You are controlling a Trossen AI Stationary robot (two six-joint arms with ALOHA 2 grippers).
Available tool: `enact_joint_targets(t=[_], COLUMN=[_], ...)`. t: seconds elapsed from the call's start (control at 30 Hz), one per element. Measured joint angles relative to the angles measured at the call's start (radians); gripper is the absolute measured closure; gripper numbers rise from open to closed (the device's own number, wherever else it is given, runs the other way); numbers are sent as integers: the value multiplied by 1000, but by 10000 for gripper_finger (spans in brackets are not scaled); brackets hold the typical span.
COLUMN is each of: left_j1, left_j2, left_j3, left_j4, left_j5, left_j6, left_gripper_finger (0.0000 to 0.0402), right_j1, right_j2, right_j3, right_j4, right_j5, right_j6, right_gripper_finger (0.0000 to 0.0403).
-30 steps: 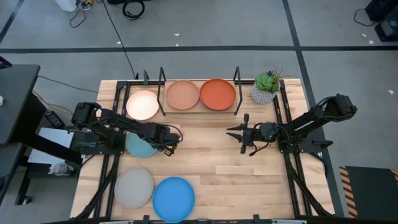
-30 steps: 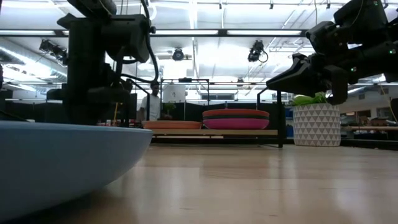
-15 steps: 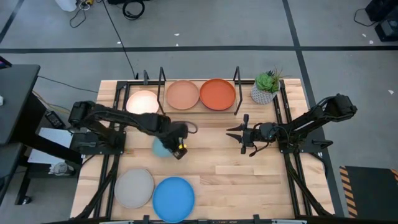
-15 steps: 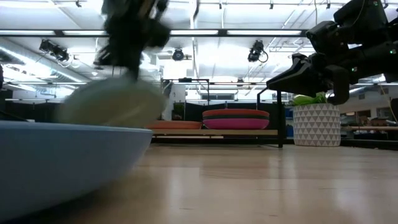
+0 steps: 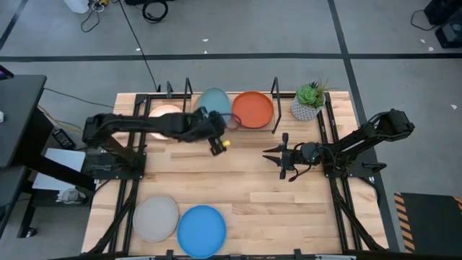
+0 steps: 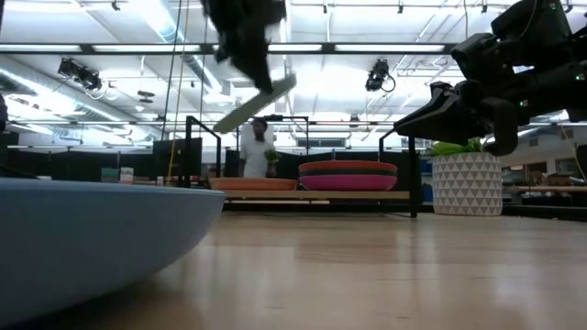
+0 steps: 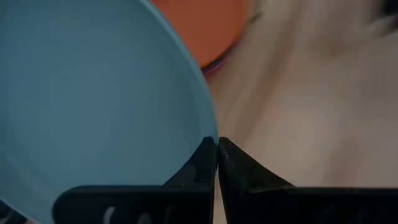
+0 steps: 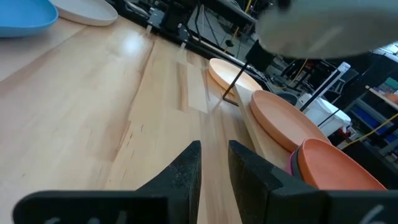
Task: Place and stack plates onto a shelf
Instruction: Stack the light blue plate on top of the brown plate on the shelf, then stack the light orange plate on top of the light blue plate on the shelf
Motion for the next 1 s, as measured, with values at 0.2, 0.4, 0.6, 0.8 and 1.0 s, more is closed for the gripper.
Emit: enact_joint_targets(t=[0.2, 0.4, 0.6, 0.8, 1.0], left_j1=[155, 236, 255, 254, 254], left_j2=[72, 166, 219, 218, 206], left_j3=[-33, -34, -35, -34, -32], left_j4=[14, 22, 28, 54, 48], left_j5=[106, 155, 183, 180, 176], left_j6=[77, 156, 194, 193, 175], left_gripper_finger=[393, 393, 389, 334, 277], right_j1=[0, 0, 0, 0, 0], right_j2=[0, 0, 0, 0, 0], right_j3=[0, 0, 0, 0, 0], right_j4=[-2, -8, -9, -9, -10], right_j5=[-19, -29, -29, -40, -45], right_j6=[1, 1, 3, 10, 11], right_gripper_finger=[317, 317, 317, 317, 317])
